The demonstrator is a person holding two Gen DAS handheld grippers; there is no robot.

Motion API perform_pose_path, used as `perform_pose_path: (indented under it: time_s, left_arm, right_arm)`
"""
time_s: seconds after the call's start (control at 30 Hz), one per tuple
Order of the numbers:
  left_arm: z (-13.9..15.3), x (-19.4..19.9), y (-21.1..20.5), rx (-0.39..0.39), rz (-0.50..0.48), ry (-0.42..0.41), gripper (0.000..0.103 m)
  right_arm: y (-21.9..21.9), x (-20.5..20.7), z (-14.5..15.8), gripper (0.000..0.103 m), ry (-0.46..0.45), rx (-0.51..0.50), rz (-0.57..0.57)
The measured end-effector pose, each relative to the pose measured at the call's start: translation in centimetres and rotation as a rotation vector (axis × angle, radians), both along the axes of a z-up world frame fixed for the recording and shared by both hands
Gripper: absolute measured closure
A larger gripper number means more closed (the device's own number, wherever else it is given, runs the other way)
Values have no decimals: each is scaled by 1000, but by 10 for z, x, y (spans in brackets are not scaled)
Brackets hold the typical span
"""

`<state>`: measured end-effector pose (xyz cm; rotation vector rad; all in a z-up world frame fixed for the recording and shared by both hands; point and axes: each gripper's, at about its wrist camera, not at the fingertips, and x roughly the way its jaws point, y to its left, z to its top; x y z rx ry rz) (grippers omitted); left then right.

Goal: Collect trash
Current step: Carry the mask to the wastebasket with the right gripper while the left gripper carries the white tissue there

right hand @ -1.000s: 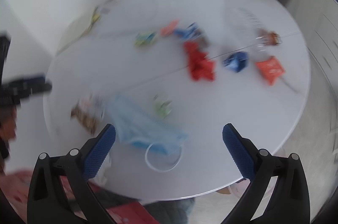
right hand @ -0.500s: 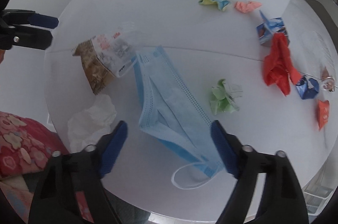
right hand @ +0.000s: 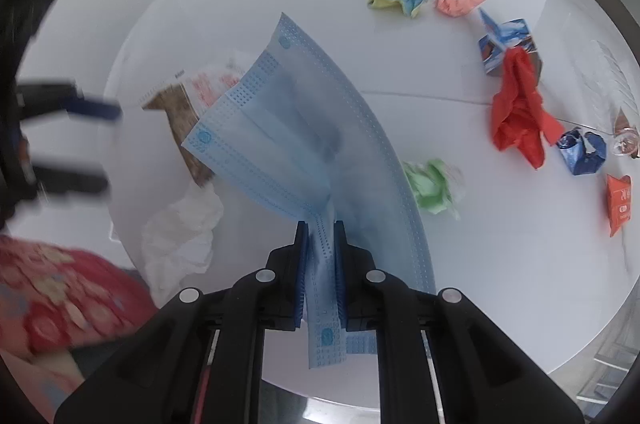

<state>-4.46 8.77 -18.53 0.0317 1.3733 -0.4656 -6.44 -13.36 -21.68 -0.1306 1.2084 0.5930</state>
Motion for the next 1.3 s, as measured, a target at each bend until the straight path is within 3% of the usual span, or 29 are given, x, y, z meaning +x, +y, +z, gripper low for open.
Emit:
perform_pose_path:
  time_s: [0.2, 0.3, 0.37, 0.4, 0.43, 0.47, 0.5, 0.63, 0.77, 0.87, 1.0, 1.13, 1.2, 1.27, 1.3]
  left_arm:
    - [-31, -20, -37, 59, -24, 17, 24]
    - [-45, -21, -49, 70, 6, 37, 41]
    - [-53, -20, -52, 70, 36, 55, 58]
    - [-54, -21, -53, 75, 47, 47, 61]
    - [-53, -21, -55, 83, 49, 25, 71]
    - [-55, -21, -56, 80, 41, 32, 88]
    - [-56, -21, -57, 77, 39, 41, 92]
    - [-38, -21, -65, 97, 27, -12, 94]
    - [-7, -24, -89, 44, -27, -32, 94]
    - [12, -29, -114, 13, -101, -54, 94]
    - [30, -31, -159, -23, -225, -77, 94]
    - [32, -32, -205, -30, -318, -71, 94]
    - [33, -32, -225, -17, -363, -76, 94]
    - [33, -30, -240, -15, -393, -72, 94]
    - [32, -31, -247, -13, -407, -68, 94]
  right_arm:
    - [-32, 9, 22, 90, 8, 122, -41]
    - [-48, 8, 31, 90, 9, 164, -51]
    - [-56, 5, 37, 90, 3, 171, -61]
    - [-63, 4, 41, 90, -2, 180, -70]
    - [-70, 4, 45, 90, -5, 190, -79]
    - [-76, 4, 48, 90, -9, 199, -90]
    - [-84, 1, 52, 90, -12, 209, -103]
    - [-126, -15, 66, 90, -41, 229, -176]
    - [-188, -44, 75, 90, -60, 219, -308]
    - [-235, -68, 66, 90, -50, 180, -426]
    - [-287, -94, 24, 90, 10, 85, -561]
    - [-317, -107, -41, 90, 98, 26, -631]
    - [-323, -106, -77, 85, 141, -27, -650]
    - [-325, -107, -104, 59, 175, -73, -660]
    - [-326, -106, -114, 27, 181, -98, -671]
